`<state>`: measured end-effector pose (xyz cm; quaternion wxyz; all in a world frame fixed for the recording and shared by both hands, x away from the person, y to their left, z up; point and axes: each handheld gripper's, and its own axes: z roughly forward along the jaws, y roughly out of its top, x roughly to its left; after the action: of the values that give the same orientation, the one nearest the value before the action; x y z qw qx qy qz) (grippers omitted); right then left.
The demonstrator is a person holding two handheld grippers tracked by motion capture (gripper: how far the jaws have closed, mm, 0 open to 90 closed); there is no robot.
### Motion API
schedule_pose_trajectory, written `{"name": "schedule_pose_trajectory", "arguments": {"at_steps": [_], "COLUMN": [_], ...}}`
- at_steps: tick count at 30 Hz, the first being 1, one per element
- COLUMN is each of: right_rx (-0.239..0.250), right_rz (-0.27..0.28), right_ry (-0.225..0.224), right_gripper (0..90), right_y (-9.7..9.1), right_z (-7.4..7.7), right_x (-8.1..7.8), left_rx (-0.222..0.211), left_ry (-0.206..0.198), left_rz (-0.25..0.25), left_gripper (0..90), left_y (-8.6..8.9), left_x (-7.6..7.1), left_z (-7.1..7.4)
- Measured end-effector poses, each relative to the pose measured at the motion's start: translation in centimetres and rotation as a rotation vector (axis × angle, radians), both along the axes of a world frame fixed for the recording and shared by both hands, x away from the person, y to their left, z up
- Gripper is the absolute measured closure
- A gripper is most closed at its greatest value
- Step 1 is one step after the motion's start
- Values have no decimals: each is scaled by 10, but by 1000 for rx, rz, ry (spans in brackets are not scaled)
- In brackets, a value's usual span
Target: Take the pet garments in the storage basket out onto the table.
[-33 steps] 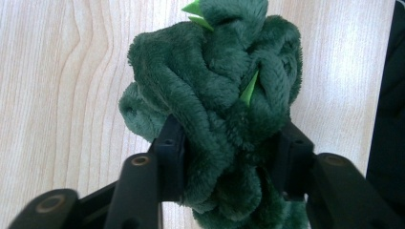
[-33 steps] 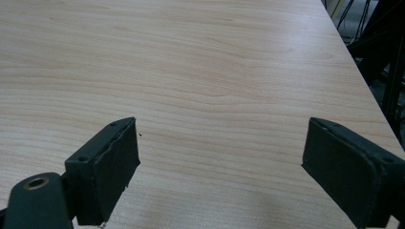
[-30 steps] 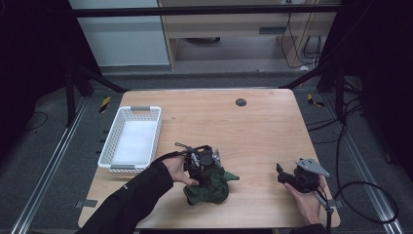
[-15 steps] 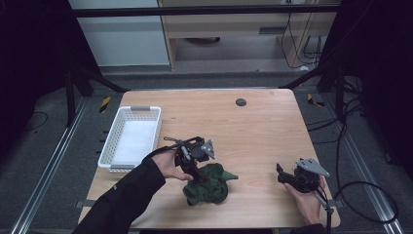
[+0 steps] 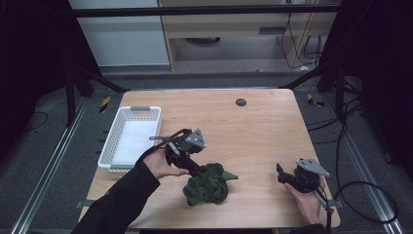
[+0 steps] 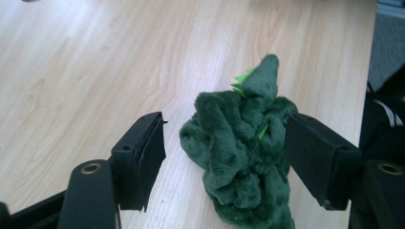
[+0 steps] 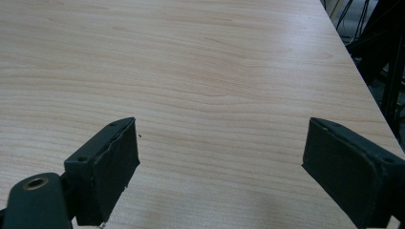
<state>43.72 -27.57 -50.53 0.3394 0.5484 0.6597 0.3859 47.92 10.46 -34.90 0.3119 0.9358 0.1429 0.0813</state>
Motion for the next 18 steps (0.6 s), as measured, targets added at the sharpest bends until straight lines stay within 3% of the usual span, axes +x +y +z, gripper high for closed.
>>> {"name": "schedule_pose_trajectory", "arguments": {"at_steps": [12, 18], "right_rx": [0, 0], "right_rz": [-2, -2], "right_ry": [2, 3], "right_gripper": [117, 116], "right_y": [0, 0], "right_z": [0, 0], "right_x": [0, 0], "left_rx": [-258, -395], "left_ry": [-84, -137], "left_rz": [195, 326], "left_gripper": [331, 338], "left_y": [34, 59], "left_x": [-15, -24], "left_z": [-5, -13]}}
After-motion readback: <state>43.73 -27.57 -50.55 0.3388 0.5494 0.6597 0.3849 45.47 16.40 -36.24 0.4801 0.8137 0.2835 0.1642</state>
